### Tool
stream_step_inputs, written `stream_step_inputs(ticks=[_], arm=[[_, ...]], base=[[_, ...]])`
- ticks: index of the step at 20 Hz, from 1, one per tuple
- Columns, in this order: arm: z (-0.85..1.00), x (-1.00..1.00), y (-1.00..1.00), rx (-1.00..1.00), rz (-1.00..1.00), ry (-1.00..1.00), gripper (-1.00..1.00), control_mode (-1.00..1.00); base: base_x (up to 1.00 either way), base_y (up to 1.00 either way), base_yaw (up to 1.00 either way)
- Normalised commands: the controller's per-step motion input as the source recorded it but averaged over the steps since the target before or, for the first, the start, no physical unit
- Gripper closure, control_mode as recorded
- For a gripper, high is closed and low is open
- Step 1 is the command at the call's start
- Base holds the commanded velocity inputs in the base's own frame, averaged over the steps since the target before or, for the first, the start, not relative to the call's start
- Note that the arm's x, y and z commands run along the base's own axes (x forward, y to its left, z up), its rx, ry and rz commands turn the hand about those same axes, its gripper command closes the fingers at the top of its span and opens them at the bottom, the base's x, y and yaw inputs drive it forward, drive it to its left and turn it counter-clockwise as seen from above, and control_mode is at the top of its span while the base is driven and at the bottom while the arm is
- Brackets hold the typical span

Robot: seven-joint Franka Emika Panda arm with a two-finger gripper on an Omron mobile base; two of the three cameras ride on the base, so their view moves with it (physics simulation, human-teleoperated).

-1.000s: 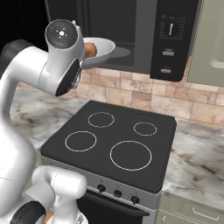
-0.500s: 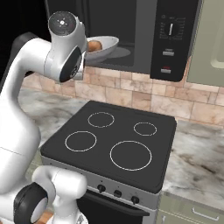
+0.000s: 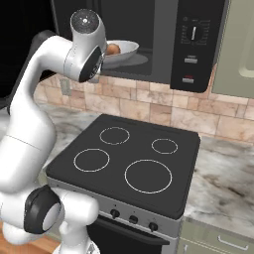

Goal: Place the bowl containing the onion and eggplant in the microwave. Close the microwave door and press the start button to microwave the meal.

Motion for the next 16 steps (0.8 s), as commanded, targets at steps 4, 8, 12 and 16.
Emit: stream_step_inputs(ticks=[4,8,12,16], arm=[[0.00,0.53,0.00,0.01,0.00,0.11,1.00,-1.00],[0.00,0.55,0.00,0.00,0.00,0.06,1.00,-1.00],[0.00,0.55,0.00,0.00,0.00,0.00,1.00,-1.00],[-0.02,0.56,0.00,0.00,0.00,0.00,1.00,-1.00]], base=[[0.00,0.00,0.00],[0.00,0.00,0.00],[0.00,0.00,0.00],[0.00,0.00,0.00]])
